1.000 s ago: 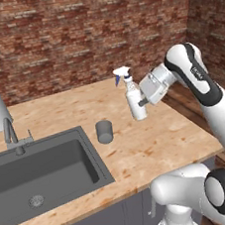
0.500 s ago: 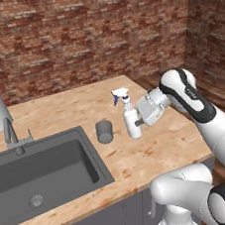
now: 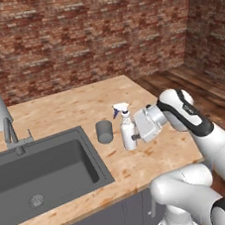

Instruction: Open the cabinet. Pick the spray and place it next to the sink. Then close the cabinet.

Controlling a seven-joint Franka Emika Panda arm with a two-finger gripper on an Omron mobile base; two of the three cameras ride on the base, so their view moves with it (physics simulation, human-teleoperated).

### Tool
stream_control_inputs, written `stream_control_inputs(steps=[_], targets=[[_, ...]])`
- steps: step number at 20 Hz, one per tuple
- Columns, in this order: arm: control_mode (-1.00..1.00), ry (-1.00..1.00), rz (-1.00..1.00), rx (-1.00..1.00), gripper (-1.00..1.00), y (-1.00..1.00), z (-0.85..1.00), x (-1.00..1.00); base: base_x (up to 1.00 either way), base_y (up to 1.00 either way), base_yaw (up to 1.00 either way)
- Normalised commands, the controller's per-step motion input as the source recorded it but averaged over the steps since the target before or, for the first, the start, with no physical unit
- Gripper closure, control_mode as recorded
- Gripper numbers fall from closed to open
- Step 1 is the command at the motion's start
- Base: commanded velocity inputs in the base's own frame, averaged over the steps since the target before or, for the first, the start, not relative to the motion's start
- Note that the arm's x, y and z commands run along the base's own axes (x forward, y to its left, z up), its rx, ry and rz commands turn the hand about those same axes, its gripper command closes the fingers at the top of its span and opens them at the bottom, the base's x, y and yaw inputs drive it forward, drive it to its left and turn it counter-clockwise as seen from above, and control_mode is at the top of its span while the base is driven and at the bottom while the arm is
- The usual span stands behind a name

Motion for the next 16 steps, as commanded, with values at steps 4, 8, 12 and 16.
stream_control_inputs(steps=[4,8,12,16], targets=[[-1.0,-0.08,0.04,0.11,1.0,0.25,-0.02,0.0,0.0,0.0,0.0],[-1.0,-0.01,0.08,0.03,1.0,0.11,-0.08,0.0,0.0,0.0,0.0],[-1.0,0.01,0.09,0.0,1.0,0.0,-0.1,0.08,0.0,0.0,0.0],[-1.0,0.06,0.03,0.0,1.0,0.0,-0.19,0.12,0.0,0.0,0.0]])
